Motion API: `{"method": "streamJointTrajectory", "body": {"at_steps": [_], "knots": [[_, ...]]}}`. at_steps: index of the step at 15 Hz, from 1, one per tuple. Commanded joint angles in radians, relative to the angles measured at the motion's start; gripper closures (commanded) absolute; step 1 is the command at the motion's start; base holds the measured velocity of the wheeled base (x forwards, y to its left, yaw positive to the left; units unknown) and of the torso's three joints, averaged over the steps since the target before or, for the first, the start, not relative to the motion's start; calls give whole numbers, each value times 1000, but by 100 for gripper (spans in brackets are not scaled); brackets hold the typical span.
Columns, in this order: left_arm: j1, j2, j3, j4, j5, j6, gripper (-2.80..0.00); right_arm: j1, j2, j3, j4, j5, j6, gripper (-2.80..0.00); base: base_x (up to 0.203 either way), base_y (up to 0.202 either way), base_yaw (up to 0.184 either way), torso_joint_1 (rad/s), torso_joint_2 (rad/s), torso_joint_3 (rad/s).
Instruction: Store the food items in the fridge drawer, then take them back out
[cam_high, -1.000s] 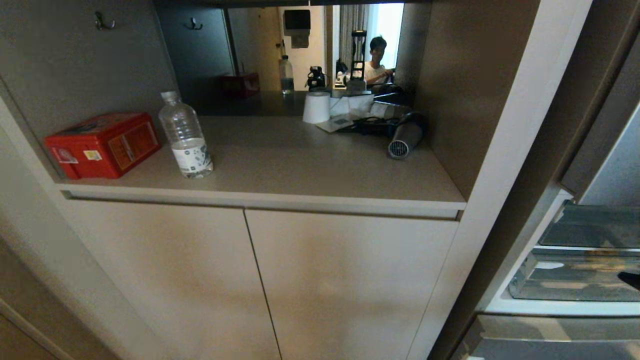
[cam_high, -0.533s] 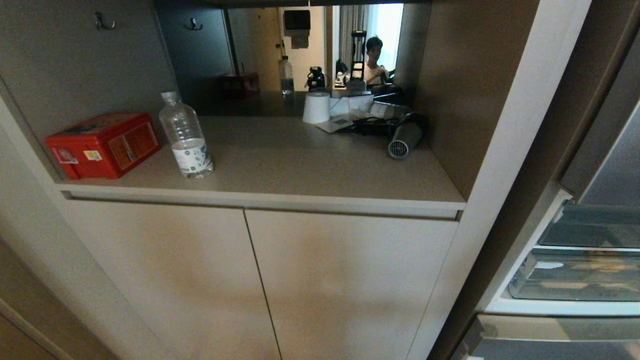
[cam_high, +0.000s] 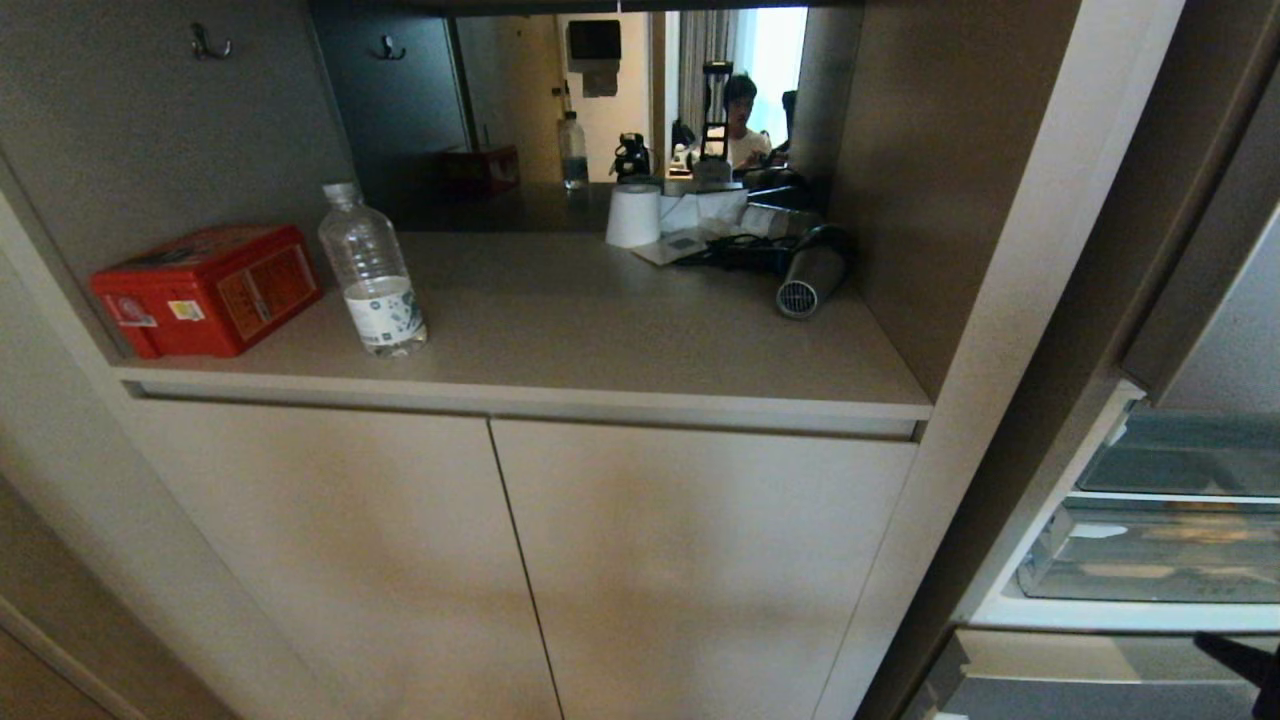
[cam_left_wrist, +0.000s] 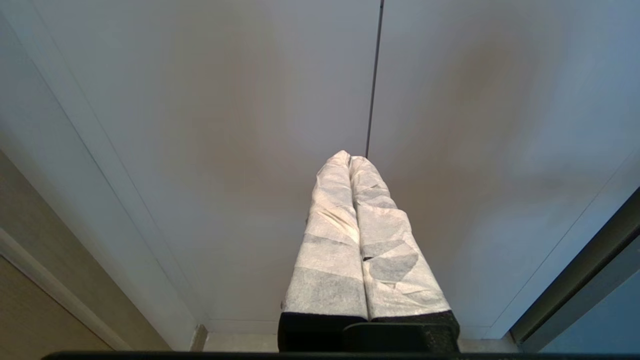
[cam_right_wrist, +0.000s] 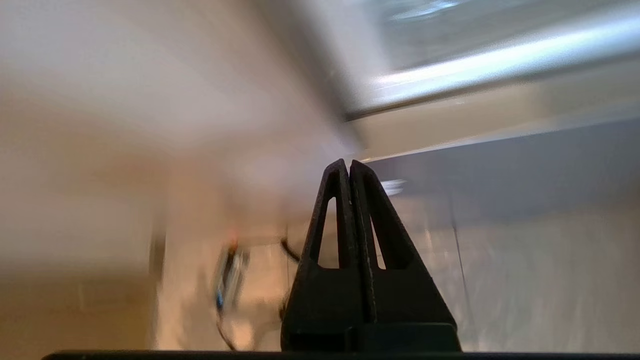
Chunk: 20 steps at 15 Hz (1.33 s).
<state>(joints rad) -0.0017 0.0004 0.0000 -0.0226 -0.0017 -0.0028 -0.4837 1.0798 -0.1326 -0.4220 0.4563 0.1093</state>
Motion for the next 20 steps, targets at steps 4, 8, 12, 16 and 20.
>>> {"method": "streamJointTrajectory", "body": {"at_steps": [4, 8, 12, 16, 20], "knots": [[0, 0, 11, 0, 0, 0, 0, 358, -653, 104, 98, -151, 18, 0, 0, 0, 0, 0, 0, 0], [0, 0, 11, 0, 0, 0, 0, 442, -852, 128, 394, -415, -157, 0, 0, 0, 0, 0, 0, 0], [0, 0, 11, 0, 0, 0, 0, 467, -924, 130, 435, -426, -218, 0, 0, 0, 0, 0, 0, 0], [0, 0, 11, 0, 0, 0, 0, 481, -1084, 131, 432, -425, -208, 0, 0, 0, 0, 0, 0, 0], [0, 0, 11, 0, 0, 0, 0, 482, -1078, 131, 433, -432, -177, 0, 0, 0, 0, 0, 0, 0]]}}
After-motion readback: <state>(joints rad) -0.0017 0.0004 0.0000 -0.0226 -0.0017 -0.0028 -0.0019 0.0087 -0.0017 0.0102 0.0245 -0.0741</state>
